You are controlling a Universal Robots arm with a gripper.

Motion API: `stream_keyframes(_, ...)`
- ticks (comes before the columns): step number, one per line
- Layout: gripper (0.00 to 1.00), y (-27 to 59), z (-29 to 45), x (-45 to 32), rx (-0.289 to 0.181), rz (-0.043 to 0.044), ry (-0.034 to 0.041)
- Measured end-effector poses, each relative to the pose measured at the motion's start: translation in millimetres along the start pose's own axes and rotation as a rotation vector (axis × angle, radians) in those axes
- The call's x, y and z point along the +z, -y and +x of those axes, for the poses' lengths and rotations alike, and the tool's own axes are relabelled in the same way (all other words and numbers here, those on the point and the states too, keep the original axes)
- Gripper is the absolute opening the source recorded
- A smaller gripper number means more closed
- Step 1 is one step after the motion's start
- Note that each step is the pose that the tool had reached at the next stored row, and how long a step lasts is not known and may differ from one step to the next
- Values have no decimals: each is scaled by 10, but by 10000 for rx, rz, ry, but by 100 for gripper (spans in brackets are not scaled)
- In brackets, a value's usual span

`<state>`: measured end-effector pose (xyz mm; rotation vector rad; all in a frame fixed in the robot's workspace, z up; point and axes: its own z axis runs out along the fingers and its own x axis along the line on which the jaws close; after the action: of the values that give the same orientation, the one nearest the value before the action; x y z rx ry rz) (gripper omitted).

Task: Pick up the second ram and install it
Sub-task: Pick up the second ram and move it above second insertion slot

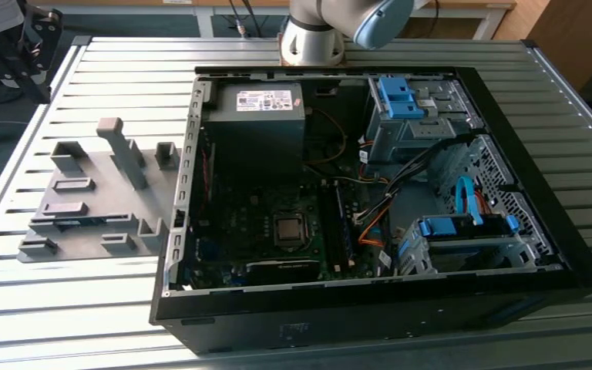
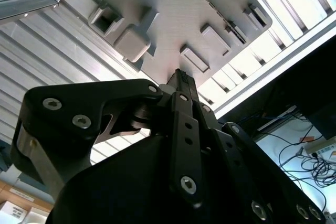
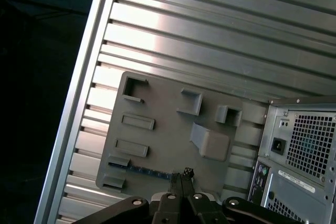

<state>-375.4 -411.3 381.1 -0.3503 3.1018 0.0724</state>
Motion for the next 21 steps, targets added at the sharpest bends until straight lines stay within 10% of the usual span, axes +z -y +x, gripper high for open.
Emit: stream_keyframes(21, 11, 0, 0, 0, -226, -6, -10)
